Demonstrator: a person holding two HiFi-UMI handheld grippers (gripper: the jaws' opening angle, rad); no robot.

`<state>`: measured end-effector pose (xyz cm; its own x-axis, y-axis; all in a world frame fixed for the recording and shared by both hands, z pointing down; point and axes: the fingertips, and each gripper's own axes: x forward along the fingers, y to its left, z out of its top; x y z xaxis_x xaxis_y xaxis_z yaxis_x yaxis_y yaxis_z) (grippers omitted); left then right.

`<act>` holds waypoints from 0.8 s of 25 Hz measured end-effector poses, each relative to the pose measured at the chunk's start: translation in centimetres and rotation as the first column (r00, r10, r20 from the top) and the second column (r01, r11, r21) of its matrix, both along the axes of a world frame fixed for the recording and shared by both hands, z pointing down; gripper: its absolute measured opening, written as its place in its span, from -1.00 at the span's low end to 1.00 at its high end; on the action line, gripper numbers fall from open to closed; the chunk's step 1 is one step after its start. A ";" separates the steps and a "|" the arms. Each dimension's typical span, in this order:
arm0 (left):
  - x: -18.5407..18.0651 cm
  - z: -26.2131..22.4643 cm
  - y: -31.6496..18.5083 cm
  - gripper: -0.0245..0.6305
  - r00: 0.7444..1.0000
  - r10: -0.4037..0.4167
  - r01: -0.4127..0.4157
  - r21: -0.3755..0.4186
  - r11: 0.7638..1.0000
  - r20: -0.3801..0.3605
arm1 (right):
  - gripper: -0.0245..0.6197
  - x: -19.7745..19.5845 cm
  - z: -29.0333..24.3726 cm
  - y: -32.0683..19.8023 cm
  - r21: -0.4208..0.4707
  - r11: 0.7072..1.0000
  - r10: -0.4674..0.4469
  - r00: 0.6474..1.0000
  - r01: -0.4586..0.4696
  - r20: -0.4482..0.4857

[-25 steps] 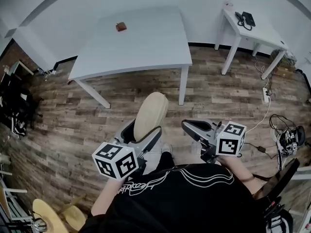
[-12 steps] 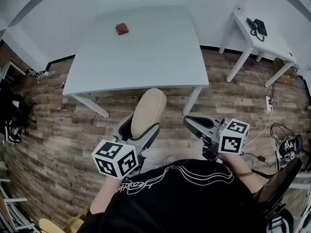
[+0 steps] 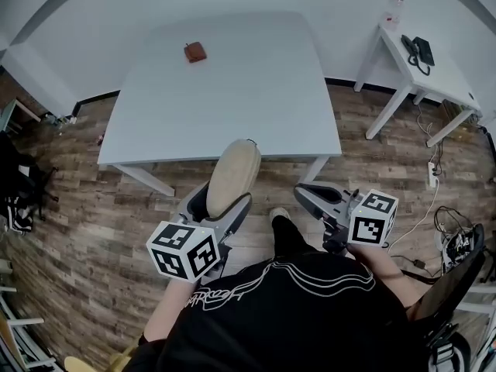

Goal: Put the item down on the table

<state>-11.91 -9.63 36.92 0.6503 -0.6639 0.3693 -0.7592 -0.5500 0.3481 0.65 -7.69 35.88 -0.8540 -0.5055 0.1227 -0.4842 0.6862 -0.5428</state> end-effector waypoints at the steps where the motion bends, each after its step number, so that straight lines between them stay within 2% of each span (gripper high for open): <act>1: 0.2 0.0 -0.7 0.23 1.000 -0.004 0.004 0.001 1.000 0.002 | -0.90 0.0 -0.1 -1.0 0.009 1.000 -0.005 1.000 0.005 0.005; 6: 1.0 0.6 -4.7 0.23 1.000 -0.018 0.018 -0.022 1.000 0.011 | -0.90 -0.3 0.4 -5.7 0.000 0.998 -0.061 0.998 0.061 0.033; 10: 0.6 1.9 -9.5 0.23 0.998 -0.069 0.069 -0.059 0.996 0.012 | -0.90 -0.7 1.4 -10.3 -0.034 0.994 -0.099 0.994 0.100 0.041; 20: 1.9 6.1 -19.1 0.23 0.996 -0.090 0.091 -0.152 0.984 0.017 | -0.90 -0.2 5.6 -20.4 -0.144 0.981 -0.120 0.991 0.128 0.067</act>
